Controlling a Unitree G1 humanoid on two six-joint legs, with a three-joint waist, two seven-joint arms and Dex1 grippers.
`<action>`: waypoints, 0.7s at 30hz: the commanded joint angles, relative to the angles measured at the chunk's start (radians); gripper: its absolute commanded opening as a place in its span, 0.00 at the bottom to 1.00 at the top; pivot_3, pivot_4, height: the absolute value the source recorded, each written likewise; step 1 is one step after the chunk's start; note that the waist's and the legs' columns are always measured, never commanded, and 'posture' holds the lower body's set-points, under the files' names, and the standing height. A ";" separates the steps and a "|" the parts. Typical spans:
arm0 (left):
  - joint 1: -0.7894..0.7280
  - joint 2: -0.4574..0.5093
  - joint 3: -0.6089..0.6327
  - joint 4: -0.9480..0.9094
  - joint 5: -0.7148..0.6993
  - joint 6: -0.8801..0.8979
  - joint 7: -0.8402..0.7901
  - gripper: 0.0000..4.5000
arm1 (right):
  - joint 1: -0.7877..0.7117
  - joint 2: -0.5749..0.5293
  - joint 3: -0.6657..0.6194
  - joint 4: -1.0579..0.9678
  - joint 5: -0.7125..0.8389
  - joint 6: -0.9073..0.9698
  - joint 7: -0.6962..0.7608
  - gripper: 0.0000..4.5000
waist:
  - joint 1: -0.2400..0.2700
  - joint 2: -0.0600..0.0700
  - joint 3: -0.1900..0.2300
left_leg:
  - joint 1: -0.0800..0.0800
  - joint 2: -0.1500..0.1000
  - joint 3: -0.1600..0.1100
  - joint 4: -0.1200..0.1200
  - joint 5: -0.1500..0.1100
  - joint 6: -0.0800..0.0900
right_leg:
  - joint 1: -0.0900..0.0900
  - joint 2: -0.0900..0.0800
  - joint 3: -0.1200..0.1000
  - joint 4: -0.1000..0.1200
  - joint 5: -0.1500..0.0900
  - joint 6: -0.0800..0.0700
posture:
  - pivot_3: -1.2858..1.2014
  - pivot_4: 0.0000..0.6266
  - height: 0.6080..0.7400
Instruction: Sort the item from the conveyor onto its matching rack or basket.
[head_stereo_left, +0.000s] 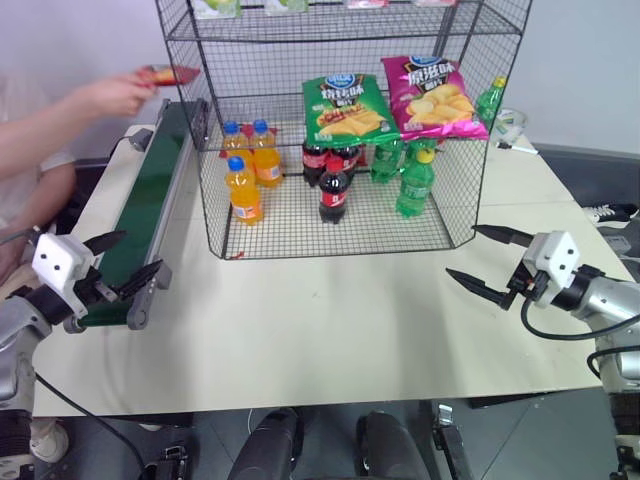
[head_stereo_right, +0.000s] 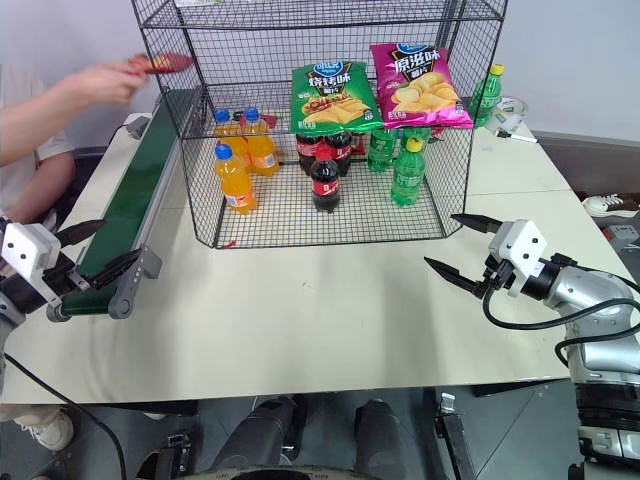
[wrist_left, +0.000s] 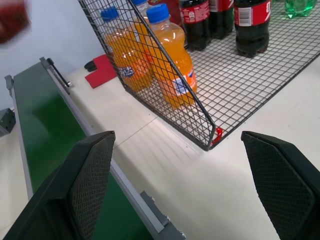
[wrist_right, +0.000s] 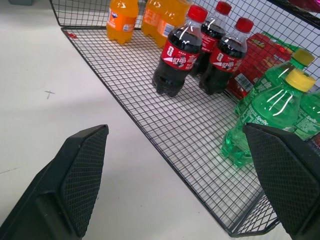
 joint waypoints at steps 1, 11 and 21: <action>0.008 0.008 0.019 -0.027 0.009 -0.018 0.012 0.94 | -0.023 -0.001 -0.002 -0.004 -0.001 -0.021 -0.003 1.00 | 0.000 0.000 0.000 | 0.000 0.000 0.000 0.000 0.000 0.000 | 0.000 0.000 0.000 0.000 0.000 0.000 | 0.52 0.24 1.00; 0.044 -0.002 0.035 -0.052 -0.001 -0.023 0.016 0.94 | -0.043 0.004 0.011 0.009 -0.001 -0.020 0.002 1.00 | 0.000 0.000 0.000 | 0.000 0.000 0.000 0.000 0.000 0.000 | 0.000 0.000 0.000 0.000 0.000 0.000 | 0.52 0.24 1.00; 0.075 -0.024 0.034 -0.072 0.029 -0.030 0.075 0.94 | -0.055 0.014 0.031 0.004 -0.001 -0.022 -0.002 1.00 | 0.000 0.000 0.000 | 0.000 0.000 0.000 0.000 0.000 0.000 | 0.000 0.000 0.000 0.000 0.000 0.000 | 0.52 0.24 1.00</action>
